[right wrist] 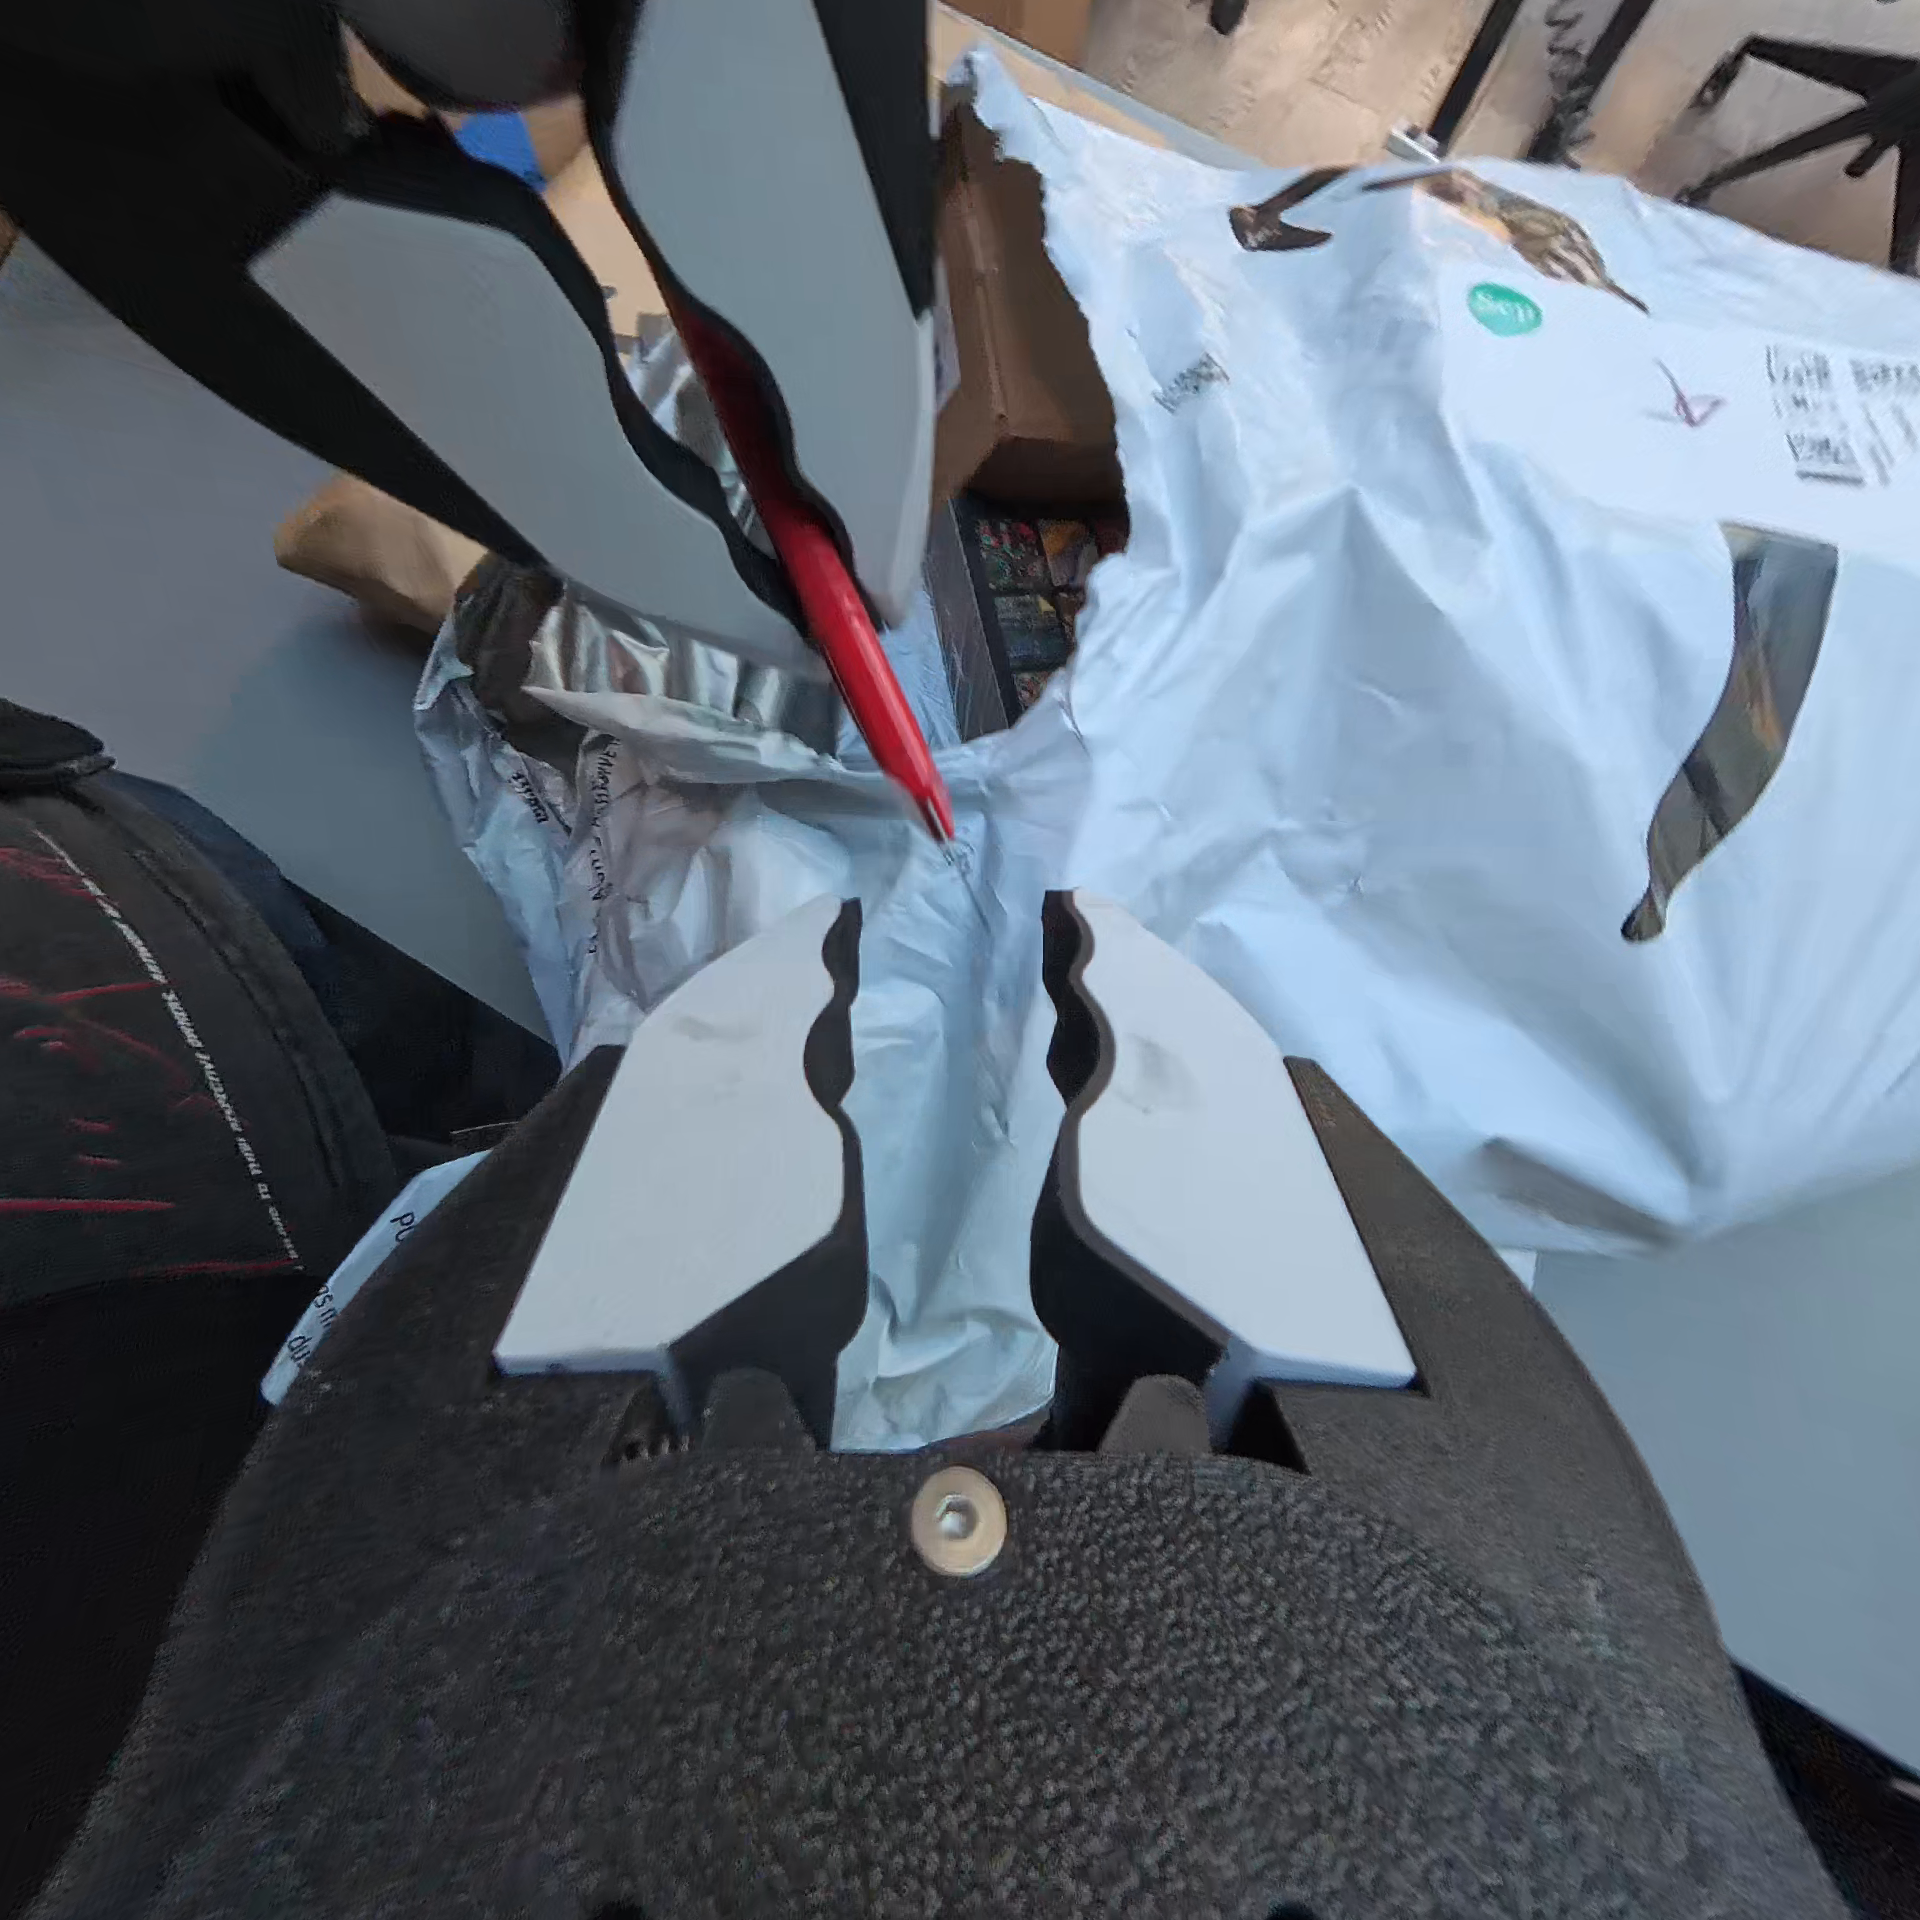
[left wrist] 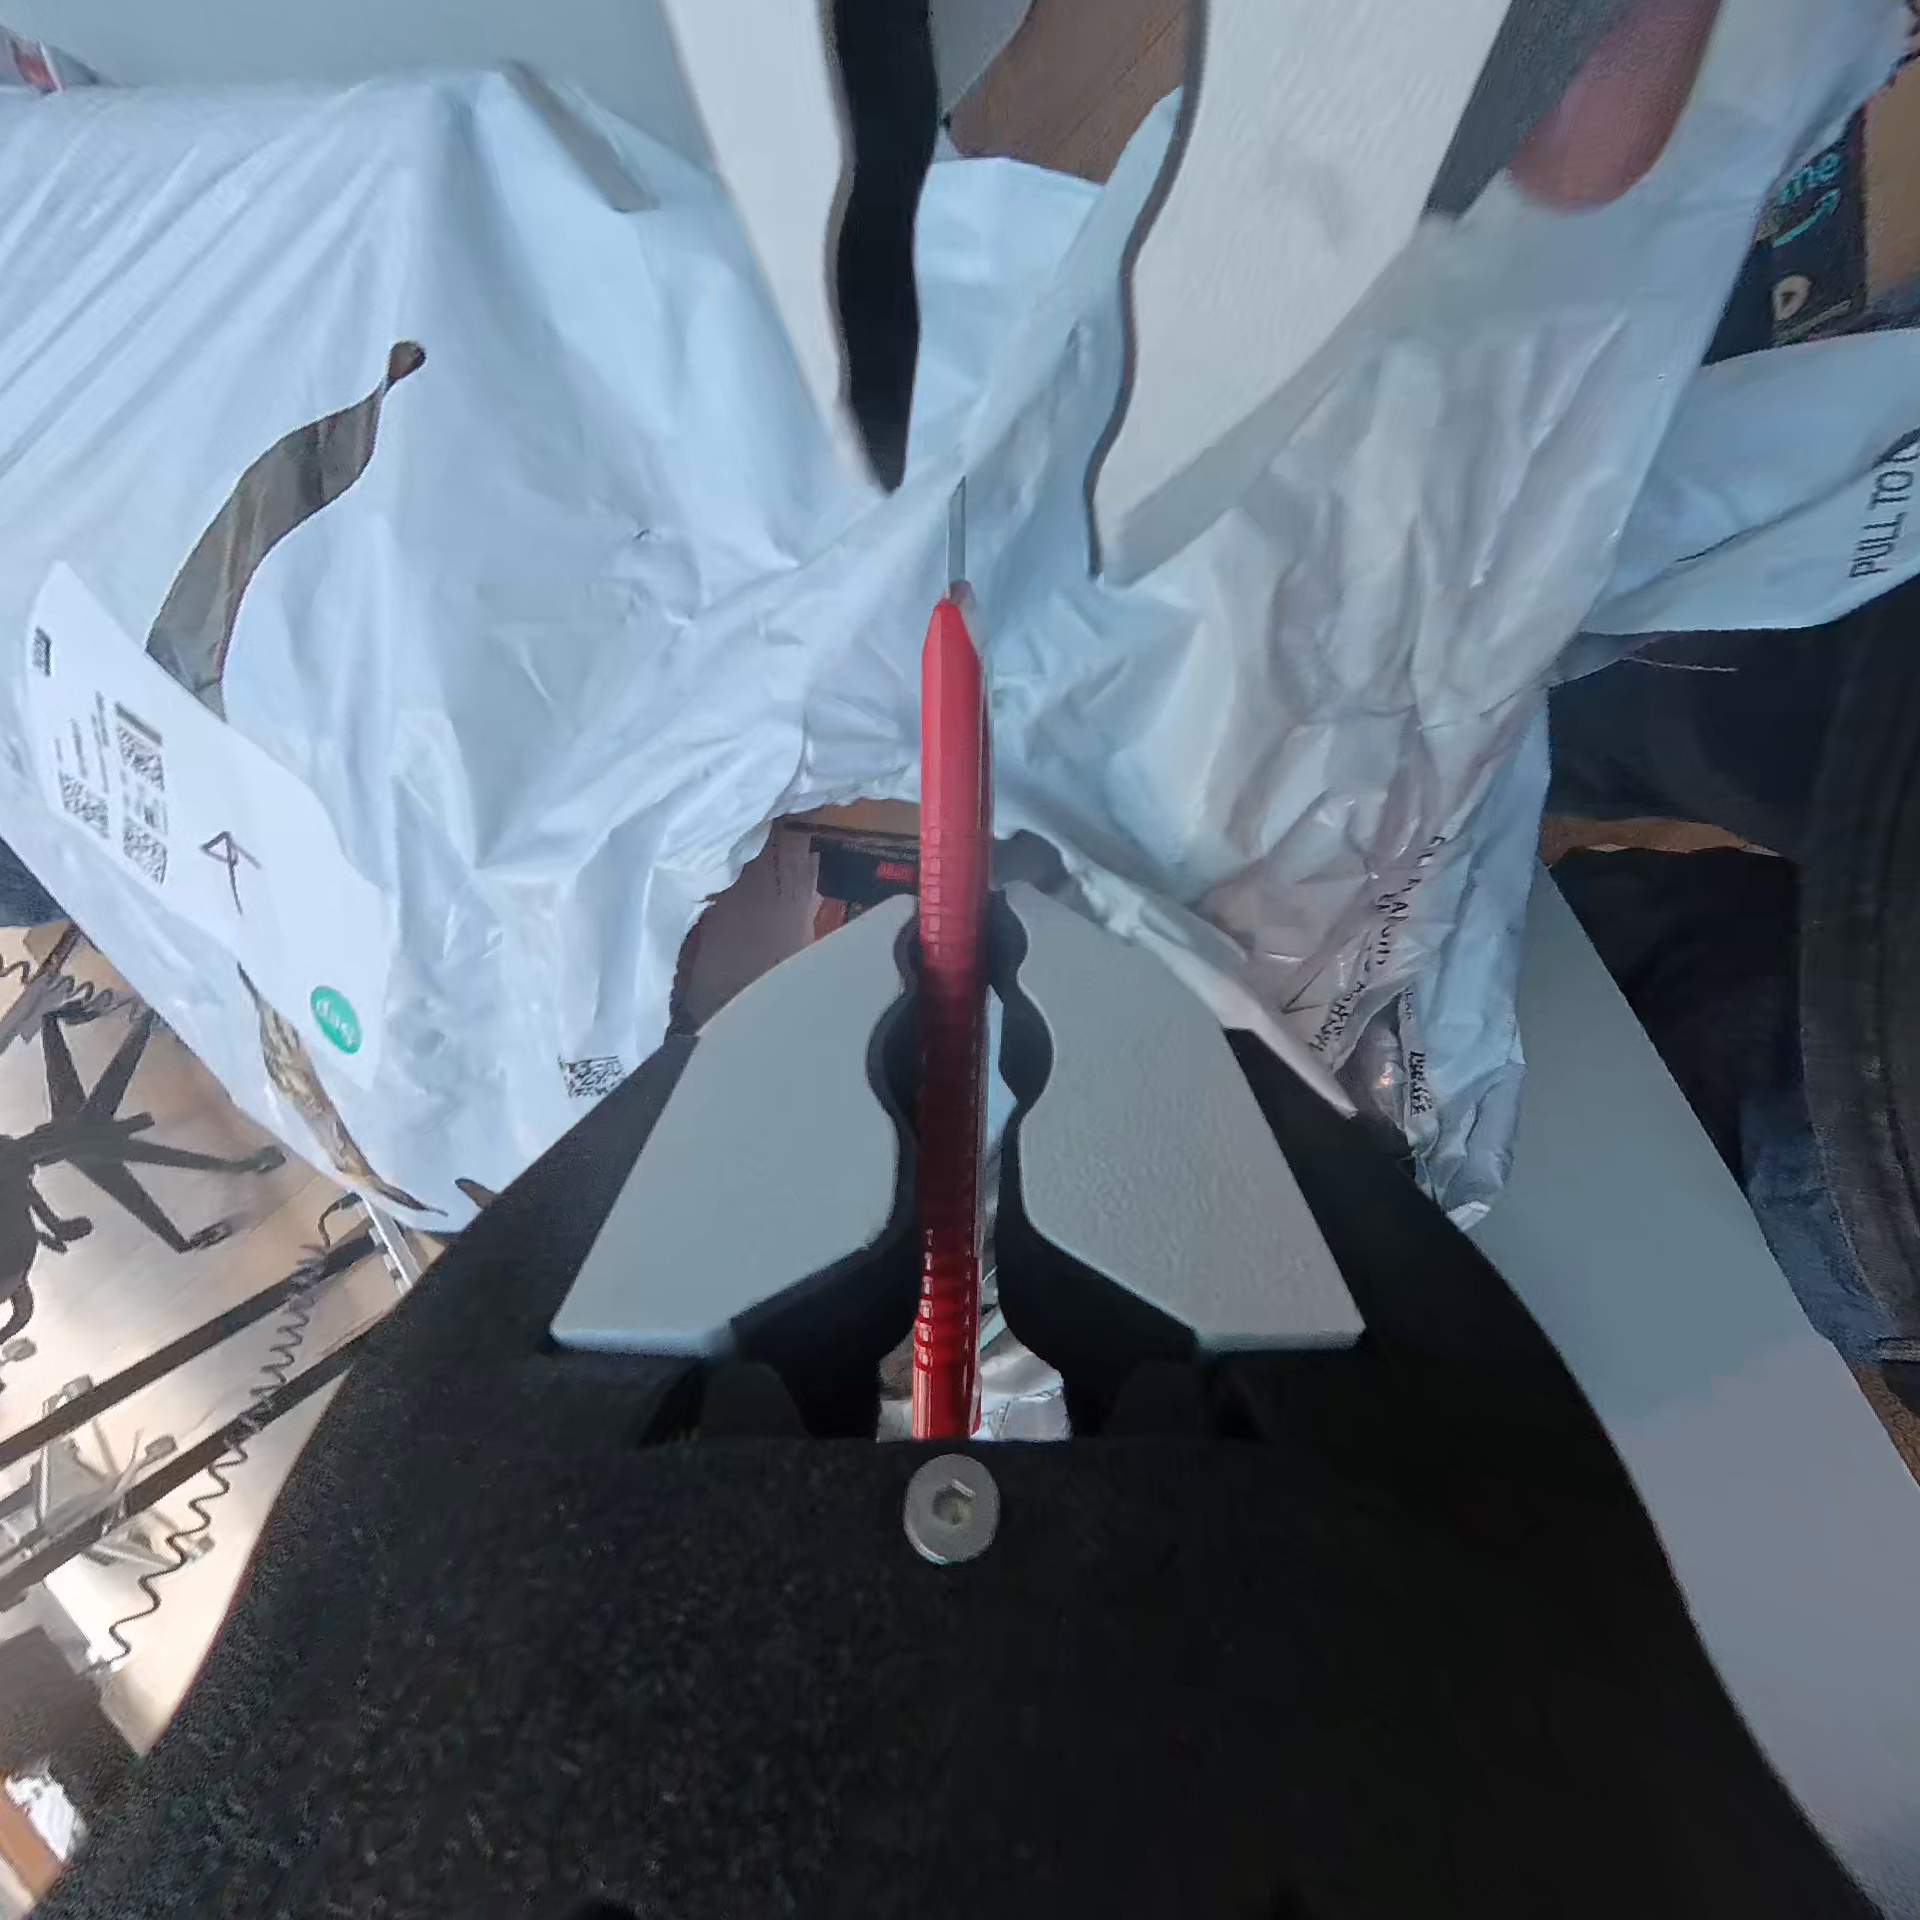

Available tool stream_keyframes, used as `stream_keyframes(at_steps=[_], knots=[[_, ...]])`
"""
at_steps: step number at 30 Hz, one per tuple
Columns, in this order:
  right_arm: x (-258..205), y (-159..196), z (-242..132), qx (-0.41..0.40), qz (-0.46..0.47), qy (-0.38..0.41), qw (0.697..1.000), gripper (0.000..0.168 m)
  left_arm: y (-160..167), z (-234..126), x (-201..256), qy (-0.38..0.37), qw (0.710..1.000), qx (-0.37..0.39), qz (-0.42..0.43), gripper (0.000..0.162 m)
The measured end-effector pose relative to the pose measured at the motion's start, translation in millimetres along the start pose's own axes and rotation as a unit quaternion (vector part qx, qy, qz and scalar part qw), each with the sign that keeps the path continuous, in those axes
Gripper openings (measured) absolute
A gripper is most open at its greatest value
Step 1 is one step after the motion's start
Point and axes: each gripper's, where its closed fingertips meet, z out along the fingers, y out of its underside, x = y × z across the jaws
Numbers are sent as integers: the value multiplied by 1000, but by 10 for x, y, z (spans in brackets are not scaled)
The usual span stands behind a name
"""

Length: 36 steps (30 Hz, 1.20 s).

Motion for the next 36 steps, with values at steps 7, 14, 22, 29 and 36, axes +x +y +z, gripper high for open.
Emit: stream_keyframes(at_steps=[7,14,22,29,36], knots=[[177,370,193,-48,97,8,994,58,91,-49,-312,-25,997,-66,11,9],[225,452,403,-54,137,-12,989,0,97,100,-365,-34,968,-208,138,9],[204,547,394,-27,157,-16,987,2,88,313,-279,-12,951,-255,175,9],[192,611,544,-47,133,-17,990,0,200,497,-261,2,938,-287,196,9],[194,639,511,-19,161,-28,986,0,423,685,-246,29,932,-307,192,9]])
